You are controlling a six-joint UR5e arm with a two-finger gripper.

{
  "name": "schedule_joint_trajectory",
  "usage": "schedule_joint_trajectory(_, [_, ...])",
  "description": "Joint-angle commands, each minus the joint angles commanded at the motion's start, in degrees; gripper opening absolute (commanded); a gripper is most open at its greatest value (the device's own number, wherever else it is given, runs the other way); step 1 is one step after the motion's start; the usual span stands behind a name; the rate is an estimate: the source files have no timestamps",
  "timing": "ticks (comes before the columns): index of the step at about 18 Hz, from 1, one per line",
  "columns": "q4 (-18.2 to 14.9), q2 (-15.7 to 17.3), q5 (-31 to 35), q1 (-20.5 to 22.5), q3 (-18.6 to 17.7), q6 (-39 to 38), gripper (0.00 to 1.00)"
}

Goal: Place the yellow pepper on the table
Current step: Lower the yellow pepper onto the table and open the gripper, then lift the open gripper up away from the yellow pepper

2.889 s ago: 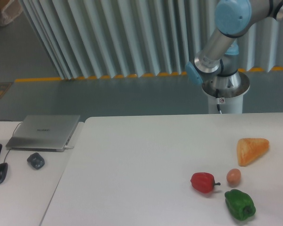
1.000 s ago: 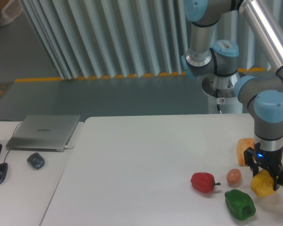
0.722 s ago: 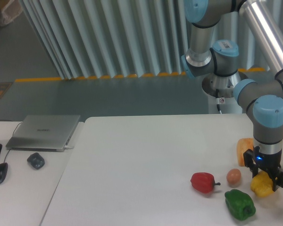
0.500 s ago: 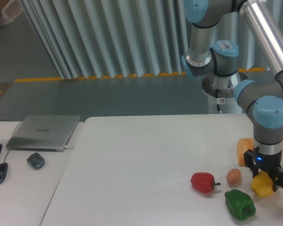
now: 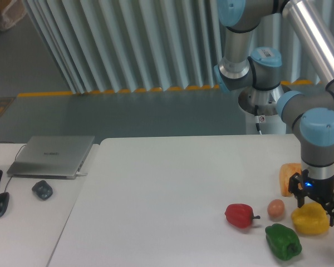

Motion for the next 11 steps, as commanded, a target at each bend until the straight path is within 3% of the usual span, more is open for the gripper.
schedule_joint_trajectory(3, [0.0,0.53,5.25,0.18,0.0,13.2,1.0])
schedule_joint_trajectory(11, [0.0,1.58,5.98,2.02,-0.7,13.67,1.0])
